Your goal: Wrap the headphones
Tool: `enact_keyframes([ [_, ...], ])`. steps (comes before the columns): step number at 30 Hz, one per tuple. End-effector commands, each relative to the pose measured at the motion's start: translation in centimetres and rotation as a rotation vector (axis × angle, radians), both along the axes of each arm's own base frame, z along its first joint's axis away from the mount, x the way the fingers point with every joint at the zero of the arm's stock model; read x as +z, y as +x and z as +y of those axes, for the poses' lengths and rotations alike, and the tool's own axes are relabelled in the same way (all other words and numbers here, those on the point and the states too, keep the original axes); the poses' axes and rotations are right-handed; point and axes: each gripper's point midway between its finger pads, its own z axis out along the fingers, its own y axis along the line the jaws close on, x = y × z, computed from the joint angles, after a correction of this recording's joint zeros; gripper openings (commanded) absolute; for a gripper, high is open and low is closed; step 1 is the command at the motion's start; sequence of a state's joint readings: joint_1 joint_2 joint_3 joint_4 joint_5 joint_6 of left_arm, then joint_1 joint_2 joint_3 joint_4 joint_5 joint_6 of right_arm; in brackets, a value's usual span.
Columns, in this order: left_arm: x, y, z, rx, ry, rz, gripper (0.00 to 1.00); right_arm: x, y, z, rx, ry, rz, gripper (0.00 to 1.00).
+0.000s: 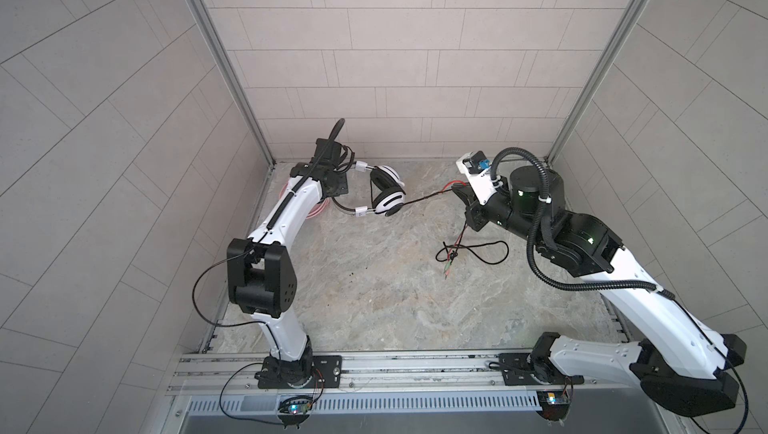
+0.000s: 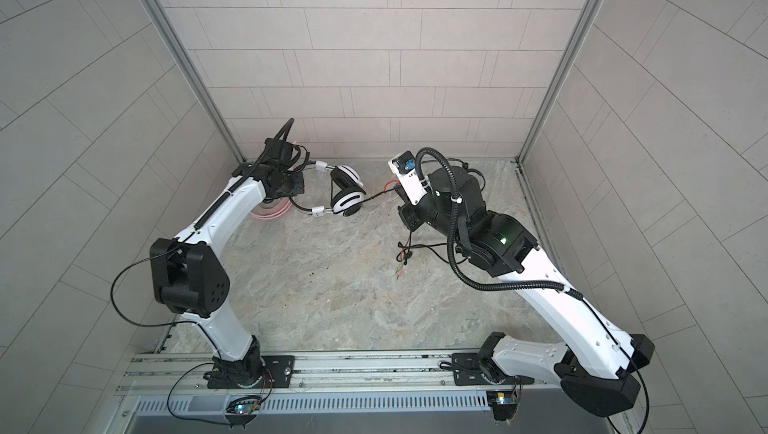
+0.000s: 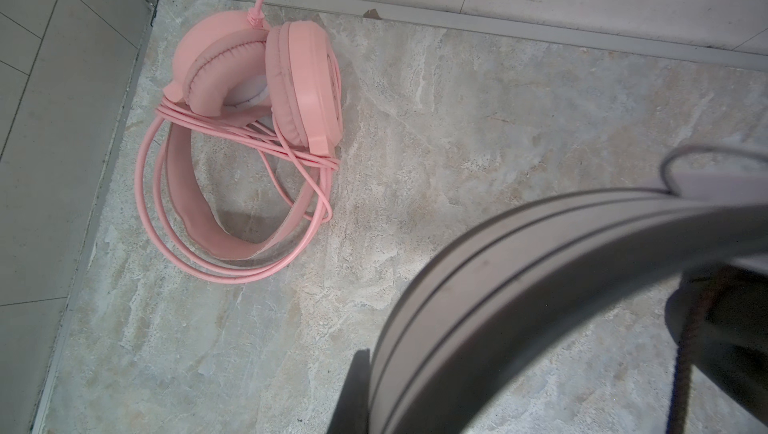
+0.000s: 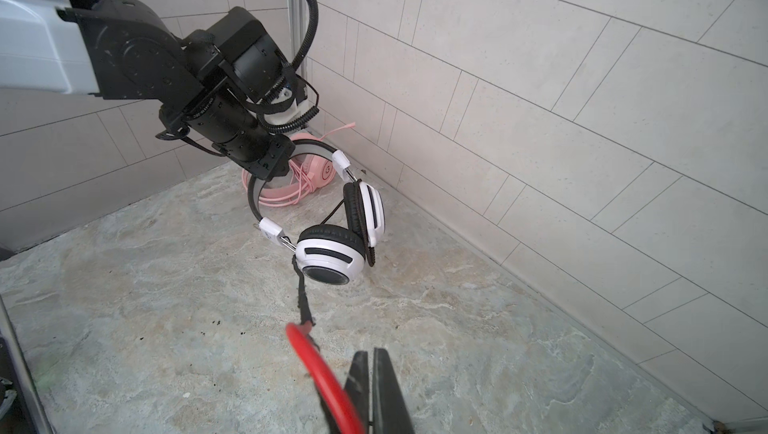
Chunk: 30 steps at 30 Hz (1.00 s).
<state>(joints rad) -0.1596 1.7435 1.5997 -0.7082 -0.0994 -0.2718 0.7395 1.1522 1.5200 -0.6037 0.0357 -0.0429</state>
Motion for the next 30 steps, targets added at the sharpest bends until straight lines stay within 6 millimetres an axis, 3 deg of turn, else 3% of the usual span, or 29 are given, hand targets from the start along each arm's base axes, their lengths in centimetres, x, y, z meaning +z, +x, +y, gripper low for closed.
enact_keyframes([
  [1, 2.8, -0.5, -0.2, -0.003, -0.022, -0.079, 0.00, 1.8, -0.1, -0.9, -0.029, -0.009, -0.059, 0.00],
  [8, 2.7, -2.5, -1.4, -0.044, -0.046, -0.058, 0.00, 2.4, 0.2, -1.4, -0.060, 0.004, -0.084, 0.00],
  [15, 0.5, -4.9, -3.2, -0.117, -0.122, 0.029, 0.00, 3.4, 0.5, -1.9, -0.087, 0.008, -0.115, 0.00],
  [20, -1.6, -6.3, -5.9, -0.232, -0.185, 0.104, 0.00, 4.0, 0.9, -0.8, -0.053, 0.030, -0.120, 0.00],
  [30, -2.1, -7.1, -8.7, -0.335, -0.201, 0.146, 0.00, 4.5, 2.6, 0.2, -0.061, 0.023, -0.133, 0.00],
])
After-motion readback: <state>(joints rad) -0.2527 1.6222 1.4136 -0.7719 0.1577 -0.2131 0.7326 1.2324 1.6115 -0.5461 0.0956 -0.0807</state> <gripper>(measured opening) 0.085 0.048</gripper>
